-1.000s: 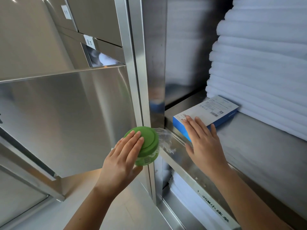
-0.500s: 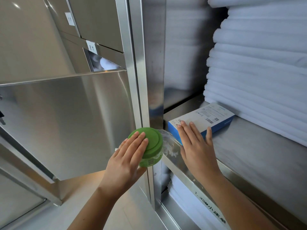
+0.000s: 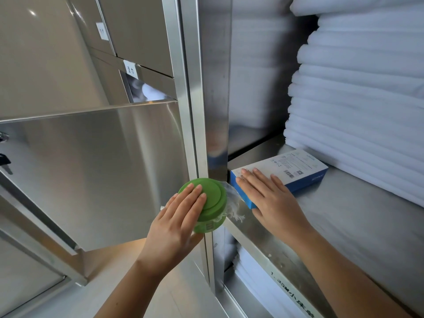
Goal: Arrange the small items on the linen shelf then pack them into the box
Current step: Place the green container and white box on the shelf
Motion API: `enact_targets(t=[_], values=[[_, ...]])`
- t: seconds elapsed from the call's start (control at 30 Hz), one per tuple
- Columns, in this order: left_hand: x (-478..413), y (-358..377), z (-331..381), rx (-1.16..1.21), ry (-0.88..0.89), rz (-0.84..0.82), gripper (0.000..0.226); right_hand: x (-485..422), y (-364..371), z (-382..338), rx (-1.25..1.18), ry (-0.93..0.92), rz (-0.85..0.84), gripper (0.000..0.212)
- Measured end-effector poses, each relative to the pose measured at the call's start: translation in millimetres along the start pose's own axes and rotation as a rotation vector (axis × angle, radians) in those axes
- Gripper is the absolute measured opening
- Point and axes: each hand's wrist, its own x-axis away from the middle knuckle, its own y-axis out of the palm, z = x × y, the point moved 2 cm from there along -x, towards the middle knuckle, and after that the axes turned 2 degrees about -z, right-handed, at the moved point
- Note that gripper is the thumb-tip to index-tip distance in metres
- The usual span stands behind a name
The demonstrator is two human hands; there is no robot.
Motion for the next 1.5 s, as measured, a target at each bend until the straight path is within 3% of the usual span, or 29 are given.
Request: enact_targets(t=[0.23, 0.37, 0.5, 0.67, 0.77, 1.07, 1.5], values=[[0, 3, 0, -0.011, 0.019, -0.028, 0.052, -1, 3, -6, 0.017, 0.005, 0.020, 0.076], [-5, 5, 0, -0.033, 0.025, -0.068, 0.076, -1, 5, 4, 0.032, 0.013, -0.010, 0.080], [-8, 5, 3, -0.035, 0.023, -0.084, 0.081, -1, 6, 4, 0.017, 0.026, -0.014, 0.080], [-5, 0, 5, -0.053, 0.008, -0.034, 0.053, -3, -3, -2, -0.012, 0.004, 0.032, 0.079], [4, -7, 4, -0.056, -0.044, -0.061, 0.053, -4, -11, -10, -0.019, -0.052, 0.081, 0.074], [43, -42, 8, -0.118, -0.177, -0.080, 0.078, -2, -25, -59, -0.086, -0.145, 0.128, 0.073], [136, -126, -16, -0.210, -0.339, -0.065, 0.079, -12, -41, -180, -0.184, -0.267, 0.144, 0.070]])
